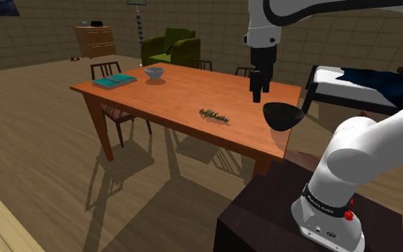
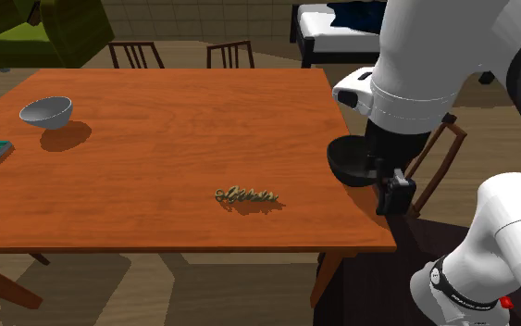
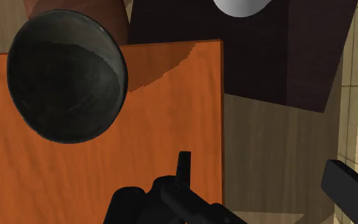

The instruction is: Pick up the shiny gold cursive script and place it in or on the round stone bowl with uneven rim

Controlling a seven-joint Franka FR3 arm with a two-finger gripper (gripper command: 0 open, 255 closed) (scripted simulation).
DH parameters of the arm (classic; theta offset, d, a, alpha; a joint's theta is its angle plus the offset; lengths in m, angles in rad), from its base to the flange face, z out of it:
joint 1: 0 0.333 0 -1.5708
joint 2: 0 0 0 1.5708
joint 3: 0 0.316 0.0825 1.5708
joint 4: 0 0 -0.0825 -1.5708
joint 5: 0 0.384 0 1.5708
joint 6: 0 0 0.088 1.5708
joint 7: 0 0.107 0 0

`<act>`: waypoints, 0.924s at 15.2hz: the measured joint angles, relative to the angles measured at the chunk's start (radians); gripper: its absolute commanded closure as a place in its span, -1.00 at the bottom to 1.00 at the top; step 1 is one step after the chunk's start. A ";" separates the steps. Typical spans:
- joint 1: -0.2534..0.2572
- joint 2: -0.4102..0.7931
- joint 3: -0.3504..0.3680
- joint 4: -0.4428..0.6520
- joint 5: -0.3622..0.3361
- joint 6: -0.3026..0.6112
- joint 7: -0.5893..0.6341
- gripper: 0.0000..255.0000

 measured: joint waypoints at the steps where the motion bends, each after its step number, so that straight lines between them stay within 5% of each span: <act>1: 0.000 0.000 0.000 0.000 0.000 0.000 0.000 -1.00; 14: -0.046 0.388 -0.074 0.067 -0.033 0.371 -0.054 -1.00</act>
